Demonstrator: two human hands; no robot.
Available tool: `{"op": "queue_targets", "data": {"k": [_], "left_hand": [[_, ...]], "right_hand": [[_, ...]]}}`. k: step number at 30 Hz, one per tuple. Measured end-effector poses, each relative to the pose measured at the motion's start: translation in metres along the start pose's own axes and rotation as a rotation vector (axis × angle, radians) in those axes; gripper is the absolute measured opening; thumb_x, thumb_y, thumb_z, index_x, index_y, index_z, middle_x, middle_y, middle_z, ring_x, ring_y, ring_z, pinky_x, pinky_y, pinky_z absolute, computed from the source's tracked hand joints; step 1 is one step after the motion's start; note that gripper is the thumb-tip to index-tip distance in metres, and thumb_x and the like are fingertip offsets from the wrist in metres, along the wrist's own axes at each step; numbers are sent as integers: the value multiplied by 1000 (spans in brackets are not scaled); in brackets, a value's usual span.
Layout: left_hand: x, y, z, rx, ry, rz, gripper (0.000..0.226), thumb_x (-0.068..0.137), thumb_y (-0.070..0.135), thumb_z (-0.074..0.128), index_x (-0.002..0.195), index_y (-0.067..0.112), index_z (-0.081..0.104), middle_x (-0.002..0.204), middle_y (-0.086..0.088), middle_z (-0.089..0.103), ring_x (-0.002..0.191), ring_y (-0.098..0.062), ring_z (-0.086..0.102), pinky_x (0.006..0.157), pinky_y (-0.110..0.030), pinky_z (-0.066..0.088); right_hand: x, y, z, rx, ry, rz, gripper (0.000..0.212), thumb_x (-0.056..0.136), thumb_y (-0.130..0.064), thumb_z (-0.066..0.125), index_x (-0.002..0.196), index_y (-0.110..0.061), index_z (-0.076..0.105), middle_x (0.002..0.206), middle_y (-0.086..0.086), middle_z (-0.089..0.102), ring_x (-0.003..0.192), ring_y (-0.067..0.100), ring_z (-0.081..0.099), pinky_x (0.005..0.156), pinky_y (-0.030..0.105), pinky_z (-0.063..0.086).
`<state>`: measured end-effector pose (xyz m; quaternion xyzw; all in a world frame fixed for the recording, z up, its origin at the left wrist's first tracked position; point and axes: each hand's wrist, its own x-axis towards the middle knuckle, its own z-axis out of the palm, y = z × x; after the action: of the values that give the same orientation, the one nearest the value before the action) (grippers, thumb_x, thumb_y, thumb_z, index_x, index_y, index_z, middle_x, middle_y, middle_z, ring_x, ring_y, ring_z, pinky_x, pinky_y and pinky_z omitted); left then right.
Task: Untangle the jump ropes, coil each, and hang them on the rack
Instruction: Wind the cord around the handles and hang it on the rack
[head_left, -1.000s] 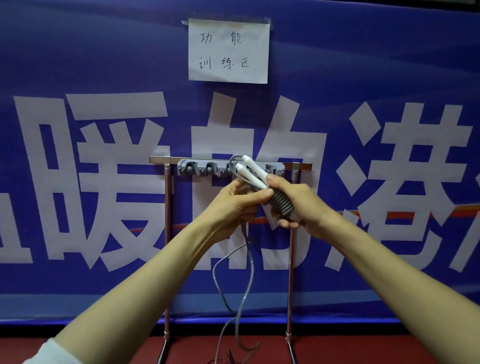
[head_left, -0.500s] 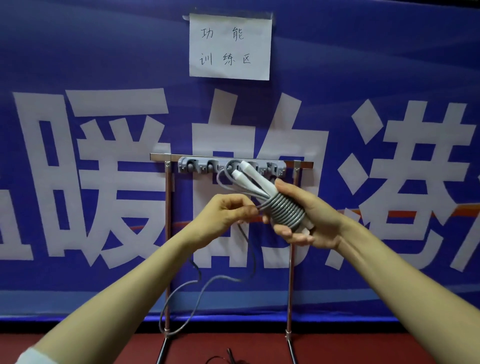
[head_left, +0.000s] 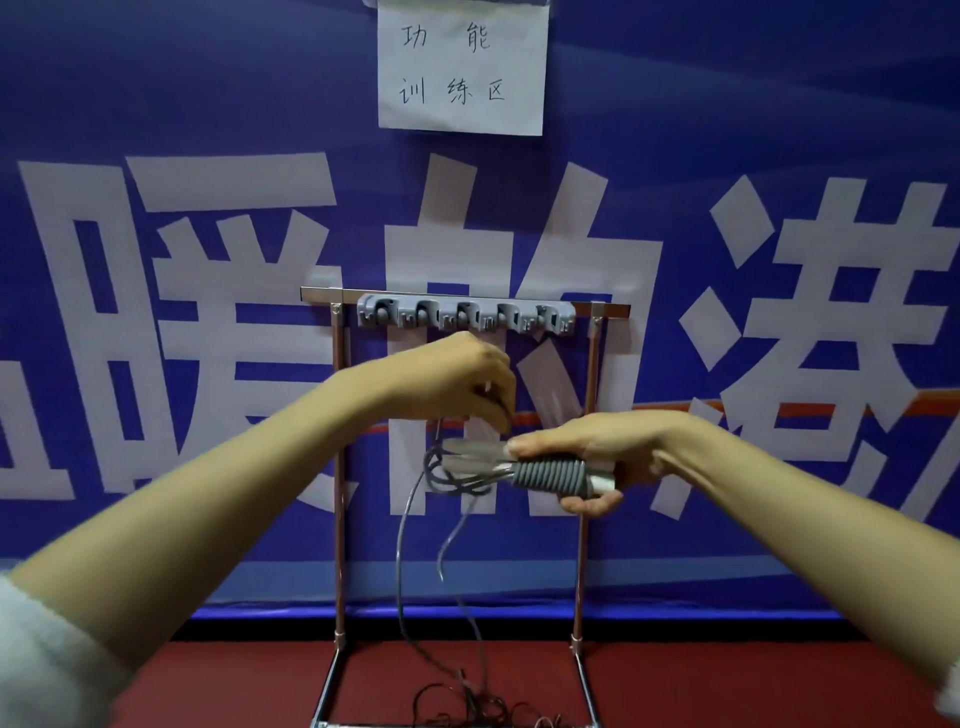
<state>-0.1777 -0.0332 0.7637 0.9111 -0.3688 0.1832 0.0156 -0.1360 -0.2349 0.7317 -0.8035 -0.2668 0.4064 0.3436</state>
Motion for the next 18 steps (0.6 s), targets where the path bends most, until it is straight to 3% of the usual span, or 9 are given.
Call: {"op": "queue_targets", "data": {"k": [2,5,8,11,13,15,17,18], "left_hand": [[-2,3,8,38,103,-10,6,84,16,72,88,11,74,87,1,63,72,-6,56,66,-14,46],[-4,8,22,12,231,-119,6,85,15,72,87,10,72,85,5,58,71,-7,53,67,-22,47],[-3,15,29,-131,386,-285,8,85,13,72,87,8,67,82,8,53,69,-6,49,65,-20,43],[-3,15,33,-307,362,-471,16,89,18,68,92,8,57,88,-1,63,76,-12,57,70,-25,48],[-1,15,34,-341,264,-520,21,94,30,62,95,10,58,89,-5,69,78,-17,63,75,-32,53],[0,19,33,-443,182,-550,41,98,45,47,99,9,65,86,-7,70,67,-14,62,66,-29,53],[2,23,32,-809,147,-599,50,101,46,39,102,5,67,79,-8,68,52,-9,46,51,-19,41],[2,24,31,-1046,148,-621,47,102,42,41,103,3,67,75,-6,65,51,-7,42,50,-17,38]], "right_hand": [[3,-1,-5,-61,122,-1,52,88,-56,58,119,-14,55,79,16,67,49,15,53,41,19,40],[6,1,-6,-261,374,-157,44,88,-55,58,122,-26,61,98,13,70,63,17,56,48,23,40],[4,2,-7,-455,683,-321,34,87,-59,57,116,-42,62,92,-2,68,79,18,62,61,33,51],[5,4,-7,-938,1085,-290,40,91,-61,48,128,-47,50,98,-10,61,90,16,60,67,32,43],[9,8,-8,-1191,1262,-363,45,92,-57,49,134,-40,48,98,-5,59,84,19,62,60,28,36],[15,14,-13,-1344,1371,-510,46,86,-50,64,126,-28,60,85,1,62,64,22,63,48,25,29],[19,18,-17,-1438,1463,-590,45,81,-47,71,118,-22,68,76,3,62,51,20,58,42,21,24],[20,18,-19,-1462,1503,-609,44,84,-48,66,117,-21,68,75,3,62,50,19,57,41,20,23]]}}
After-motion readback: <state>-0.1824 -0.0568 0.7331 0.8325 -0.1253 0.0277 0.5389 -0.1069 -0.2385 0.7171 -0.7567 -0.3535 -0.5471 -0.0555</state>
